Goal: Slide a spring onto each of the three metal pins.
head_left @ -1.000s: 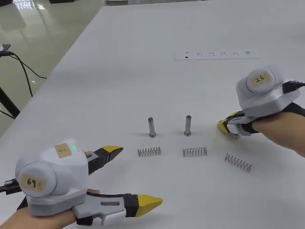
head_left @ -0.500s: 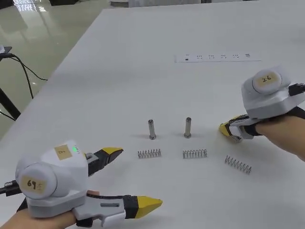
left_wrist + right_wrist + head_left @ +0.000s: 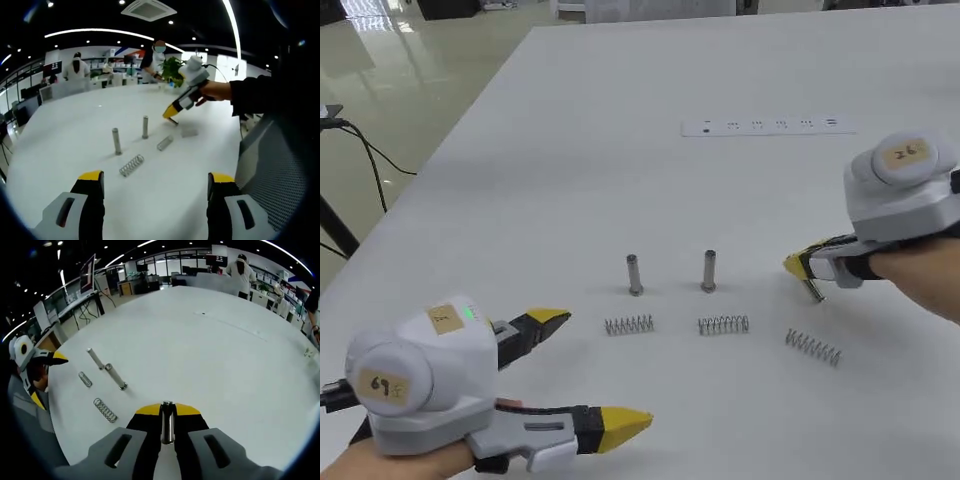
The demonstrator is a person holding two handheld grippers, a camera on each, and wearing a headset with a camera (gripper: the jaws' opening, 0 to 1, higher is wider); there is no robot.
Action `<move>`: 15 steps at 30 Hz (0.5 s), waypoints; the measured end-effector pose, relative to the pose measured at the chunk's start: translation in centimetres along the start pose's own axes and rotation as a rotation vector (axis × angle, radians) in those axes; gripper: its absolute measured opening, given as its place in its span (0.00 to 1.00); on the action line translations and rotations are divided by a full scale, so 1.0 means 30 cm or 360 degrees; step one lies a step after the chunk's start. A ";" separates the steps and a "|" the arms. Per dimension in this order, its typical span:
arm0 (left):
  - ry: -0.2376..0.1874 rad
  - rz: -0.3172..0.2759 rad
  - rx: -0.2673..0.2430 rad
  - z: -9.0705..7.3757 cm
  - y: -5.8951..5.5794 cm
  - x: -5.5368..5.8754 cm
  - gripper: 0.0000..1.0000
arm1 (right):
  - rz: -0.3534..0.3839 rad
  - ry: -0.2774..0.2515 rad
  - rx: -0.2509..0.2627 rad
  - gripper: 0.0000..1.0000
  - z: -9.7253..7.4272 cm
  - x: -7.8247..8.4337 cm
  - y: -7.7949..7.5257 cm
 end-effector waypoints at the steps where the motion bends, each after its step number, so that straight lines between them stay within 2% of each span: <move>1: -0.0003 0.0000 -0.0005 -0.001 0.002 -0.001 0.82 | 0.0000 -0.0002 -0.0003 0.05 -0.005 -0.001 0.000; 15: -0.0038 -0.0006 -0.0057 -0.031 0.009 -0.014 0.82 | -0.0010 -0.0042 0.0005 0.05 -0.047 0.003 0.003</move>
Point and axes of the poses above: the centre of the closed fingertips' face, and the gripper's own axes: z roughly forward along the fingers, y roughly to its left, x roughly out of its underside, the point moved 6 cm from there along -z, roughly backward along the fingers, and after that the axes turned 10 degrees about y, right-handed, at the moved point
